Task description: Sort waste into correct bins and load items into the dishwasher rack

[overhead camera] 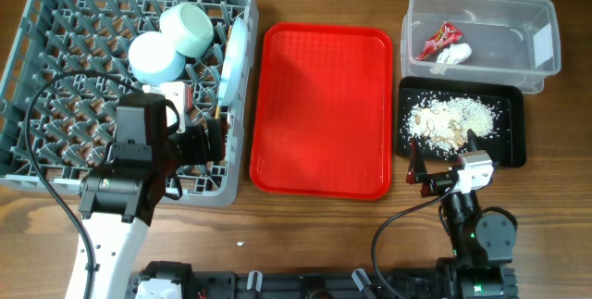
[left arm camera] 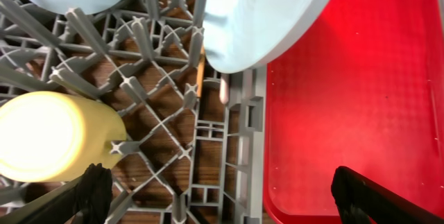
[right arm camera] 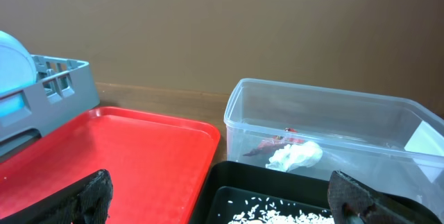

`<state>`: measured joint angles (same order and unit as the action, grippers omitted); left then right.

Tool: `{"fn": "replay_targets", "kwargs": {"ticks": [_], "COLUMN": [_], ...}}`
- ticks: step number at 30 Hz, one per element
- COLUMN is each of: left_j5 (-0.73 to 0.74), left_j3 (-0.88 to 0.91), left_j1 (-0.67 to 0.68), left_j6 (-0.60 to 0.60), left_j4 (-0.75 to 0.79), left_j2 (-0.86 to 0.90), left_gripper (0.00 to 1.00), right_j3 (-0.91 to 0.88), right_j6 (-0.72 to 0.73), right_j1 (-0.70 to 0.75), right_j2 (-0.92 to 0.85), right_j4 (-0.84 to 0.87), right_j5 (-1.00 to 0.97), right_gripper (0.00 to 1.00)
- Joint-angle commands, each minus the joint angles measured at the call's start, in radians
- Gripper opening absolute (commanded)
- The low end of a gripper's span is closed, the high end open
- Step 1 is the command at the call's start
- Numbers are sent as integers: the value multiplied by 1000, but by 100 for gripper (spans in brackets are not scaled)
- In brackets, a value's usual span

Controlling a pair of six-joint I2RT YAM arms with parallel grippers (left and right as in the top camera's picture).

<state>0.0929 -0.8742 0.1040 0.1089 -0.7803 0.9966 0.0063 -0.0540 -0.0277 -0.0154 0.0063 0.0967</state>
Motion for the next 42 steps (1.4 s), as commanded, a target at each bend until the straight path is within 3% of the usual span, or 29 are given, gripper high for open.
{"fn": "replay_targets", "kwargs": {"ticks": [1,7,11,26,34,38,42], "left_j5": [-50,-49,-50,-11,-12,-12,-10], "left_j3": [8,10,72,683,869,869,869], "left_j1": [1,1,-6,-19,-49,-56,-56], "left_j6": [-19,-19,-20,-19,-22,-88,-98], "left_j4": [-14,-93,-54,697,982,967,807], "left_j2": [-17,-120,-225,-661,-827,-876,-942], "left_gripper": [100,100,100,100,100,100,100], "right_j3": [-1,-1,-1,-1,-1,-1,-1], "right_j6": [8,8,8,8,8,8,8], "right_j1": [2,2,2,2,2,2,2], "right_j2": [11,11,11,11,11,11,11], "right_j4": [0,0,0,0,0,0,0], "right_j5": [15,15,15,15,15,15,15], "right_gripper": [100,100,100,100,100,100,100]}}
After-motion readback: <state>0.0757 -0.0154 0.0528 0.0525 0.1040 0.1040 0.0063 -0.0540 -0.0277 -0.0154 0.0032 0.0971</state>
